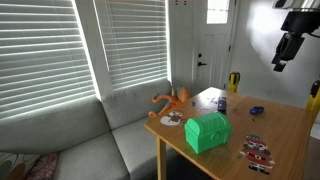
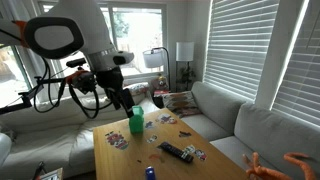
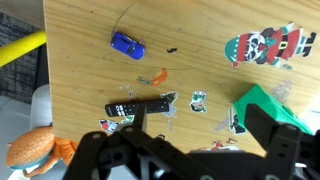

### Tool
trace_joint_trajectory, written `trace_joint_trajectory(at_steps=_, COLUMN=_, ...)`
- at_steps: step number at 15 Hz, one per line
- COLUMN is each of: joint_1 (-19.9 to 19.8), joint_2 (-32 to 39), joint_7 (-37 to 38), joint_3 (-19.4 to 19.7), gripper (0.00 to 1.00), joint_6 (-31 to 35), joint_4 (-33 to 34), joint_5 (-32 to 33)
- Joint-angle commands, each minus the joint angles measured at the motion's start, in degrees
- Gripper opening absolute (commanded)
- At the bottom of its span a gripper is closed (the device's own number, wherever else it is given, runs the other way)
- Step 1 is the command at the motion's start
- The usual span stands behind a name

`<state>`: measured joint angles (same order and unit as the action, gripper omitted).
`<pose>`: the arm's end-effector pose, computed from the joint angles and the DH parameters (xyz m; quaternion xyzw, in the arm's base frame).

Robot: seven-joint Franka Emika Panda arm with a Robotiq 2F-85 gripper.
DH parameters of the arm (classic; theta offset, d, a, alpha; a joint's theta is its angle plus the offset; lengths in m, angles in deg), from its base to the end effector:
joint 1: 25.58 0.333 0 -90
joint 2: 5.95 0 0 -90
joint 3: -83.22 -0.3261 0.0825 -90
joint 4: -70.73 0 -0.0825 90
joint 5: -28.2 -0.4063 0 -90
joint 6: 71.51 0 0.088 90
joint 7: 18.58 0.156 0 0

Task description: Move the toy car from right to left

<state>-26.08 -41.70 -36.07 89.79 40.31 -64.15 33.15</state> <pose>0.4070 -0.0645 0.5280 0.9880 0.1088 0.1052 0.0303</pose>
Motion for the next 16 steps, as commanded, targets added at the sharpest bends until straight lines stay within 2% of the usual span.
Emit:
trace_joint_trajectory(at_steps=1, joint_1=0.16, joint_2=0.02, joint_7=0.08, joint_3=0.11, gripper=1.0, joint_6=-0.12, joint_4=0.13, joint_5=0.07)
trace_joint_trajectory(at_steps=8, joint_1=0.16, joint_2=0.02, joint_7=0.08, joint_3=0.11, gripper=1.0, joint_6=-0.12, joint_4=0.13, joint_5=0.07)
trace_joint_trajectory(at_steps=10, joint_1=-1.67, joint_2=3.44, joint_7=7.32, joint_3=-0.16, gripper=1.0, joint_6=2.09, joint_4=1.56, joint_5=-1.8)
trace_joint_trajectory(at_steps=16, joint_1=-4.02, joint_2=13.11, joint_7=22.16, joint_3=-1.03, gripper=1.0, joint_6=8.13, joint_4=3.24, joint_5=-4.79)
